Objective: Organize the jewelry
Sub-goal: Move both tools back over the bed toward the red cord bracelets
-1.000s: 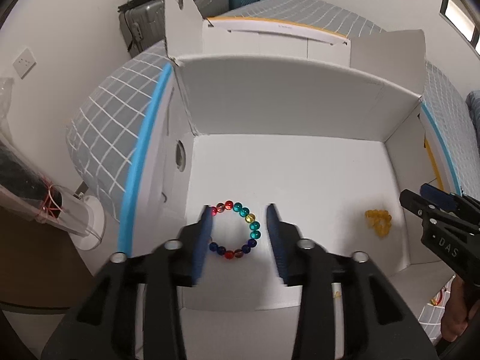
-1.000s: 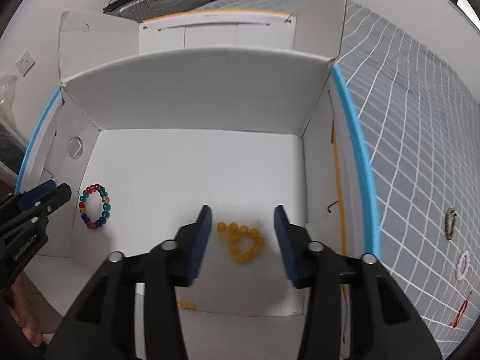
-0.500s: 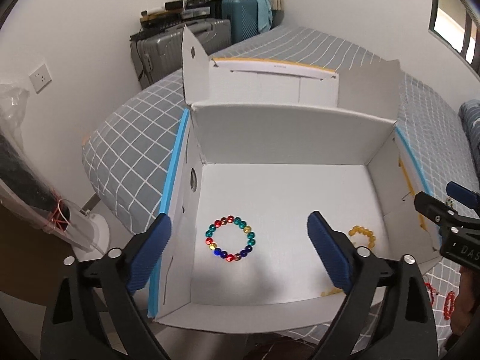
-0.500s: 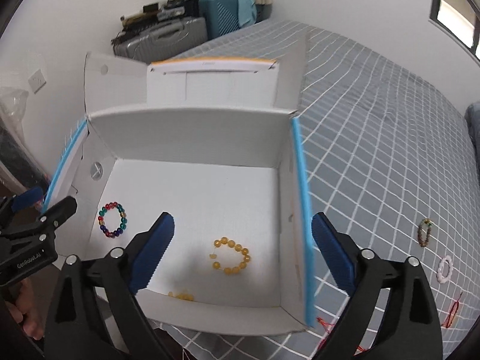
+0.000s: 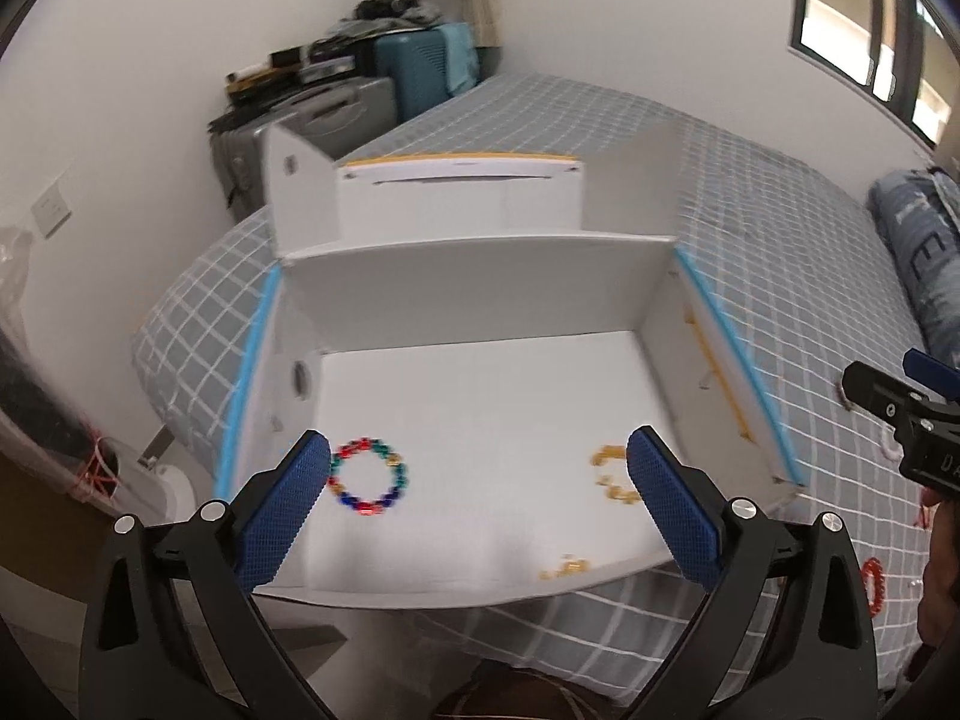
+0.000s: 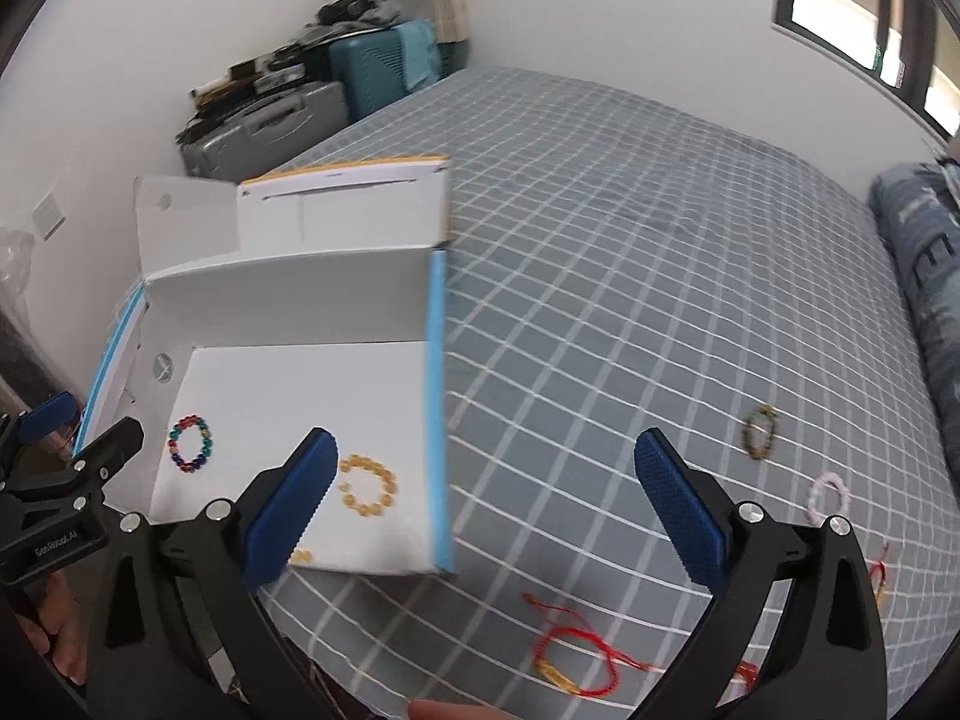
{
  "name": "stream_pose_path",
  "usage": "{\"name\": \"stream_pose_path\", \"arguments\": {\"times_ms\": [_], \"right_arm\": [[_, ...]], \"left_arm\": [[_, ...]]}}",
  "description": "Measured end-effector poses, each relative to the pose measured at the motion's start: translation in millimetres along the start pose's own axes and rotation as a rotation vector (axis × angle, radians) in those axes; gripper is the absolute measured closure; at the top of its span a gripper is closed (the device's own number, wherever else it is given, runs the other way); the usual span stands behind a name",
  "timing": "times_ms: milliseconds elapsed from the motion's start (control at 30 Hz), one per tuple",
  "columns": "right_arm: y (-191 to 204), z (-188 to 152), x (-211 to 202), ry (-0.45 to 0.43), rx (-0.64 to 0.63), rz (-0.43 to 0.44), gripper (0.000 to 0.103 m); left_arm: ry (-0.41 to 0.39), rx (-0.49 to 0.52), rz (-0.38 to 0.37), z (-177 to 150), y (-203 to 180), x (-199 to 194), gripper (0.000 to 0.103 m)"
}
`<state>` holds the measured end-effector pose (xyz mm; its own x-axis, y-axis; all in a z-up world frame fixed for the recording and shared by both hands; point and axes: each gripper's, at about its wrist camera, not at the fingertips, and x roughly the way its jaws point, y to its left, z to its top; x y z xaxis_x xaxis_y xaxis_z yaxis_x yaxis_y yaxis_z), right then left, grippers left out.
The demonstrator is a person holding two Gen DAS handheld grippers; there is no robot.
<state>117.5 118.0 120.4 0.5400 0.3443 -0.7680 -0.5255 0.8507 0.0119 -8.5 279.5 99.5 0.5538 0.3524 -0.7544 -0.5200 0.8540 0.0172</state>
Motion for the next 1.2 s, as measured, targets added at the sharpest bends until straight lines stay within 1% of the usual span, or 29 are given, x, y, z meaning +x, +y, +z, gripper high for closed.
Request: {"name": "stream_pose_path", "arguments": {"times_ms": [167, 333, 400, 600, 667, 833, 933, 1200], "right_arm": [[-43, -12, -18, -0.005, 0.039, -0.052, 0.008], [-95, -29, -33, 0.002, 0.090, -0.112, 0.008], [-115, -38, -37, 0.009, 0.113, -0.134, 0.008], [-176, -65, -43, 0.031, 0.188, -0.196, 0.008], [-194, -73, -44, 0.037, 0.210, -0.214, 0.008], [-237, -97, -37, 0.073, 0.261, -0.255, 0.008], [-260, -112, -28, 0.099, 0.282, -0.276, 0.008], [-323, -155, 6, 0.170, 0.372, -0.300, 0.008]], "left_arm": [[-0.004, 0.057, -0.074, -7, -46, -9, 0.006], [-0.010, 0.112, -0.142, -15, -90, -17, 0.006], [-0.017, 0.142, -0.180, -20, -110, -21, 0.006], [-0.017, 0.248, -0.223, -39, -165, -25, 0.006], [-0.012, 0.267, -0.237, -44, -180, -24, 0.006], [0.027, 0.305, -0.258, -66, -214, -11, 0.006], [0.071, 0.324, -0.262, -80, -232, 6, 0.006], [0.174, 0.330, -0.244, -107, -254, 51, 0.006]]}}
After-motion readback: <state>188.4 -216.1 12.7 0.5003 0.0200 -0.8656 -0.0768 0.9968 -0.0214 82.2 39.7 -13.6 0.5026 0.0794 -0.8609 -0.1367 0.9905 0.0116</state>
